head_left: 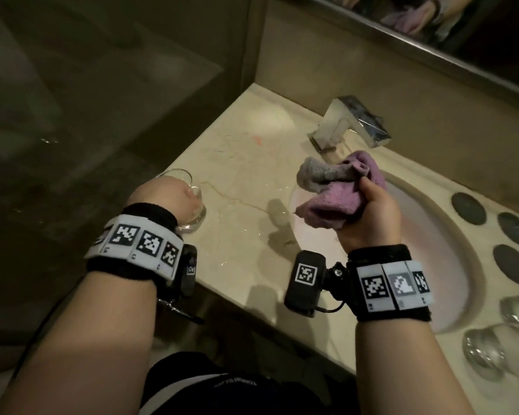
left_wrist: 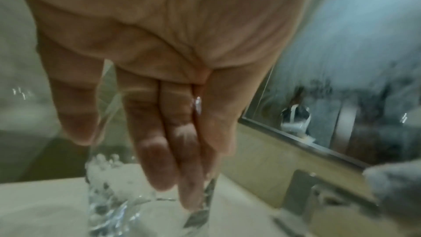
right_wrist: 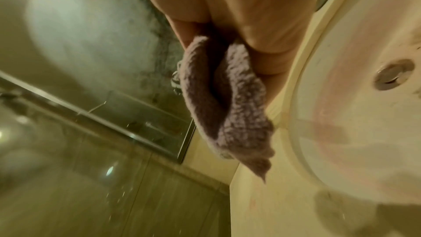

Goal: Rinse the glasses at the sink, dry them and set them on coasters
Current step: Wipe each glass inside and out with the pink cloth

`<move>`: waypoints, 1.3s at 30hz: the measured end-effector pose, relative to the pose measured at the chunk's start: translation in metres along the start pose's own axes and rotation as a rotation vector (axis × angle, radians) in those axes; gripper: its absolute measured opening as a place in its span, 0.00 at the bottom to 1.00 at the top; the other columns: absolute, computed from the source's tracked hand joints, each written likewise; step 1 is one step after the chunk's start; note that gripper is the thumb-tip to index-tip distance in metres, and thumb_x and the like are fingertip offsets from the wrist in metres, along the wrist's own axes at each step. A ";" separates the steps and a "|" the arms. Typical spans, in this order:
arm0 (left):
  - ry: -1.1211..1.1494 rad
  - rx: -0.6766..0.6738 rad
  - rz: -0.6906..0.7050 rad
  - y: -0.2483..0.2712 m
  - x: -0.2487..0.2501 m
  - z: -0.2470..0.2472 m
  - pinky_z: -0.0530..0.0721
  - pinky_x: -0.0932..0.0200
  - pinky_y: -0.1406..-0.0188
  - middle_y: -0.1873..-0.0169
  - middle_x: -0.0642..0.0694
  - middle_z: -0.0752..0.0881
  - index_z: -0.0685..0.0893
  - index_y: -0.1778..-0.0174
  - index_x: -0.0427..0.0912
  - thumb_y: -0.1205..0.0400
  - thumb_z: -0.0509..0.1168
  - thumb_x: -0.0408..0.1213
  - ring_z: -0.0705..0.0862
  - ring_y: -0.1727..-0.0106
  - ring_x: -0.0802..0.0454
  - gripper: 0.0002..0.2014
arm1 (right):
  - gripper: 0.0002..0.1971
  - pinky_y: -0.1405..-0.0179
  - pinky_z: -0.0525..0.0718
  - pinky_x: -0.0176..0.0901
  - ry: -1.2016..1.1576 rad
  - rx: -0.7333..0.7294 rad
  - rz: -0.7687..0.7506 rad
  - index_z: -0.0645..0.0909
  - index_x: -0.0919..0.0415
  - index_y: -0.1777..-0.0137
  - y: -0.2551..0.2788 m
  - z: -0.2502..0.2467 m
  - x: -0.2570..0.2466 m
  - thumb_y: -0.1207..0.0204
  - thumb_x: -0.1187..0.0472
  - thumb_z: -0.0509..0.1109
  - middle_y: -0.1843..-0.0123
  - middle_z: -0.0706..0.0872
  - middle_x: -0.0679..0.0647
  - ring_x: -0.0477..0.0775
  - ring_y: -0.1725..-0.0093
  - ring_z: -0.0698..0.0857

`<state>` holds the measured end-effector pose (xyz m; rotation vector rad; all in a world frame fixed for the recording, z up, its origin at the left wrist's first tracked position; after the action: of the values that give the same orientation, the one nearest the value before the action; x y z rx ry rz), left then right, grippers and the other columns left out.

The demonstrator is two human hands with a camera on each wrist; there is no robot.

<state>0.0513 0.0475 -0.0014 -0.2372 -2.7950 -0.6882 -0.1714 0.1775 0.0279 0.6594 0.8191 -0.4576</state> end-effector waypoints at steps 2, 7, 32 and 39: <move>0.252 0.025 0.108 0.008 0.012 -0.006 0.81 0.47 0.44 0.55 0.46 0.88 0.87 0.56 0.46 0.18 0.63 0.46 0.84 0.50 0.46 0.10 | 0.18 0.30 0.75 0.59 -0.054 0.022 -0.018 0.73 0.63 0.30 0.001 -0.011 -0.008 0.14 0.56 0.53 0.38 0.83 0.63 0.61 0.35 0.82; 1.174 -0.250 0.179 0.024 0.079 0.006 0.81 0.49 0.40 0.61 0.52 0.90 0.89 0.59 0.45 0.18 0.63 0.38 0.86 0.55 0.55 0.10 | 0.22 0.35 0.78 0.63 -0.120 0.148 -0.147 0.77 0.59 0.39 0.005 -0.050 -0.039 0.15 0.45 0.49 0.36 0.83 0.65 0.63 0.36 0.83; 1.742 -1.058 0.190 0.078 0.309 0.068 0.78 0.22 0.53 0.53 0.35 0.90 0.79 0.38 0.35 0.25 0.57 0.32 0.91 0.56 0.42 0.19 | 0.22 0.25 0.67 0.53 1.404 -0.367 -1.198 0.74 0.52 0.35 -0.025 -0.139 -0.192 0.25 0.42 0.63 0.24 0.66 0.55 0.55 0.23 0.65; 1.403 -0.802 0.704 0.054 0.319 0.028 0.88 0.52 0.52 0.69 0.46 0.89 0.90 0.63 0.41 0.28 0.62 0.34 0.88 0.65 0.55 0.10 | 0.23 0.60 0.86 0.56 1.126 0.054 -0.686 0.66 0.42 0.40 -0.042 -0.104 -0.178 0.28 0.31 0.51 0.50 0.84 0.53 0.57 0.58 0.86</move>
<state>-0.2477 0.1388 0.0876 -0.5464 -0.9411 -1.1043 -0.3582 0.2416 0.0998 0.6560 2.1394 -0.7270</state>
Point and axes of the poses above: each hand's wrist, its own y-axis away from the middle knuckle, its own z-axis out of the palm, x = y × z, the point moved 2 cm from there along -y, towards the middle knuckle
